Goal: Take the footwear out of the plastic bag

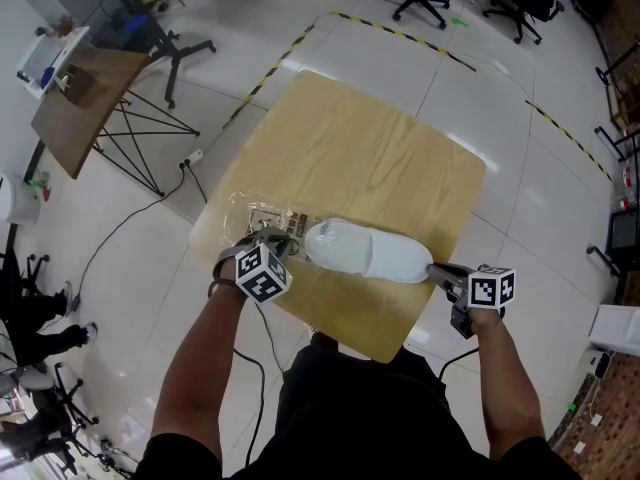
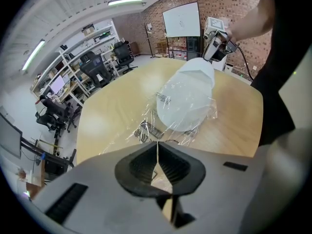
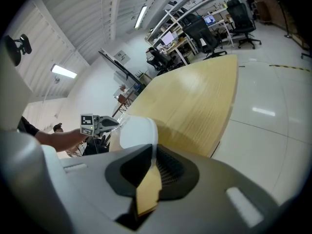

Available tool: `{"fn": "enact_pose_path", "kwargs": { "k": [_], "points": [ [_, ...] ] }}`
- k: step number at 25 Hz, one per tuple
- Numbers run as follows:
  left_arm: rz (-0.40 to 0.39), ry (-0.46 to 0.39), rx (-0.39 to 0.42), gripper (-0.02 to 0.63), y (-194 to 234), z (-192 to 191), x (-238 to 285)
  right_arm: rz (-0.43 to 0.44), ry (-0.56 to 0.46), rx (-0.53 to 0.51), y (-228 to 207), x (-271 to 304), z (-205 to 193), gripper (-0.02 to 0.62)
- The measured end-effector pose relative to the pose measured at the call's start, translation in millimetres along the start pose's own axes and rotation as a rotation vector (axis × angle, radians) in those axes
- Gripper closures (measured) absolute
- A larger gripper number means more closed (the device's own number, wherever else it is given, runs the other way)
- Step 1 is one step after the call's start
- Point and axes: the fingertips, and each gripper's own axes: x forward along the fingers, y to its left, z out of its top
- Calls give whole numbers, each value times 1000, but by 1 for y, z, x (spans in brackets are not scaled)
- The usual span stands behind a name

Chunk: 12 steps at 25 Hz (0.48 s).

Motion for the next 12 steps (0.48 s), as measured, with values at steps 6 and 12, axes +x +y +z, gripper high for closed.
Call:
{"fn": "enact_pose_path", "kwargs": {
  "k": [6,12],
  "points": [
    [32,49,10,591,22,-10,-1,9,12,-20,2,3,-1,561],
    [85,102,52,591,48,-21,-8,42,75,-93,14,5,-7,561]
  ]
}}
